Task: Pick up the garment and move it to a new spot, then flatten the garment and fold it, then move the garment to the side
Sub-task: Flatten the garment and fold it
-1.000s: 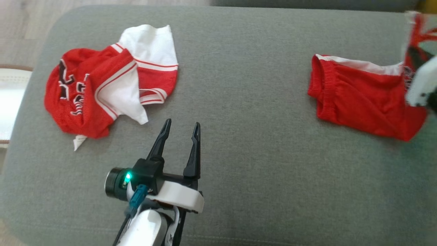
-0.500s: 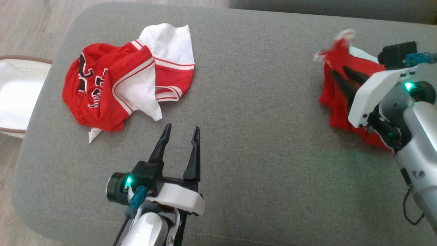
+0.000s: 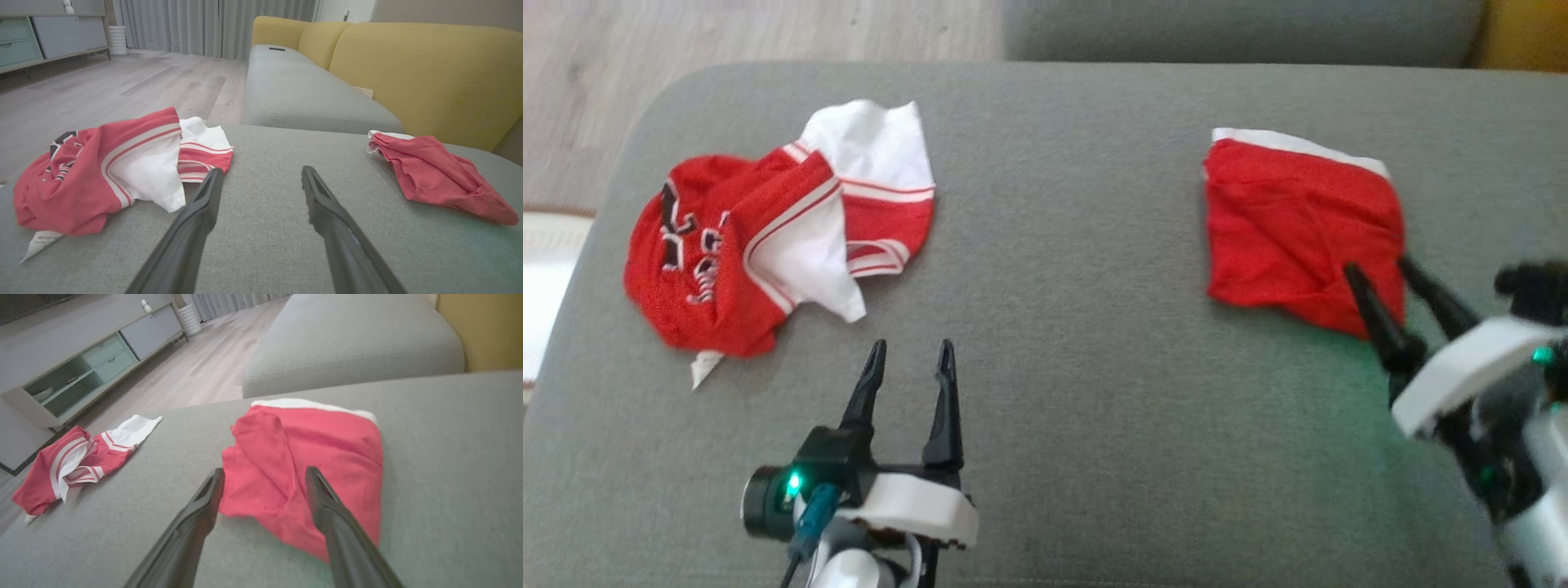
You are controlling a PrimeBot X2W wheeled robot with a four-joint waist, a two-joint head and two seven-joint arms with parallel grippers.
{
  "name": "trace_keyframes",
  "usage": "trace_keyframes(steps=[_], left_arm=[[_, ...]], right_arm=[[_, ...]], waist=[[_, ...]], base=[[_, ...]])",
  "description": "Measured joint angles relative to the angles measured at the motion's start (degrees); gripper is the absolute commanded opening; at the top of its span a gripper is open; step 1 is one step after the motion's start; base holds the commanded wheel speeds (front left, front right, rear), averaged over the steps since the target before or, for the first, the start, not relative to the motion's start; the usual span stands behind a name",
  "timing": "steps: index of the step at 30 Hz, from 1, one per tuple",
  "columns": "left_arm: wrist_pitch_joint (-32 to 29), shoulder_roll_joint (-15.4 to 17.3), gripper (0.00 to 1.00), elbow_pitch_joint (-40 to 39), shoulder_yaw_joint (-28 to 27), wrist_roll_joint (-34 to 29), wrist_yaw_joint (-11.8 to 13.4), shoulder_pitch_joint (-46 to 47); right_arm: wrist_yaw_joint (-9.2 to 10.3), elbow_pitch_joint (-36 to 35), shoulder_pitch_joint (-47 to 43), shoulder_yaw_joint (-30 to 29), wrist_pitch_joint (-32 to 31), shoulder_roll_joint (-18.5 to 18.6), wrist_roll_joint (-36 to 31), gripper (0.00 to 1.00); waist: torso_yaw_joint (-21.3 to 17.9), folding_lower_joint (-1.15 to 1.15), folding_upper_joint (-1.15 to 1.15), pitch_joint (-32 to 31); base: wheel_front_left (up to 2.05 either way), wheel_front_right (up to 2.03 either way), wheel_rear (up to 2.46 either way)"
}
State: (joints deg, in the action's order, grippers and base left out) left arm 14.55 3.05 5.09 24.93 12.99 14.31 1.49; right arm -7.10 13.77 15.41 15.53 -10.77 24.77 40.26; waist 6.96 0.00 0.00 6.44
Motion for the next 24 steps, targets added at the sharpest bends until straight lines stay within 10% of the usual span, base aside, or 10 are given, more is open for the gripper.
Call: trace_keyframes(steps=[5, 6, 7, 24], left_arm=[[0.0, 0.0, 1.00, -0.6, -1.5, -1.1, -0.4, -2.3], [0.0, 0.0, 1.00, -0.8, -1.5, -1.3, -0.7, -2.6], [0.0, 0.0, 1.00, -0.8, -1.5, -1.3, -0.8, -2.6], [0.0, 0.0, 1.00, -1.3, 4.3, -0.1, -1.1, 0.2]], right_arm=[[0.00, 0.0, -6.4, -2.8, 0.7, -3.0, 0.4, 1.00], [0.00, 0.0, -6.7, -3.2, 0.7, -3.2, 1.1, 0.66], [0.00, 0.1, -6.7, -3.4, 0.5, -3.3, 1.8, 0.00], [0.00, 21.5, 10.9, -4.8, -17.9, 2.5, 18.9, 0.00]], waist=[[-2.3, 0.00, 0.00, -1.8], [-2.4, 0.00, 0.00, -2.1], [-2.4, 0.00, 0.00, -2.2], [6.1, 0.00, 0.00, 2.5]], base=[[0.00, 0.00, 0.00], [0.00, 0.00, 0.00], [0.00, 0.00, 0.00], [0.00, 0.00, 0.00]])
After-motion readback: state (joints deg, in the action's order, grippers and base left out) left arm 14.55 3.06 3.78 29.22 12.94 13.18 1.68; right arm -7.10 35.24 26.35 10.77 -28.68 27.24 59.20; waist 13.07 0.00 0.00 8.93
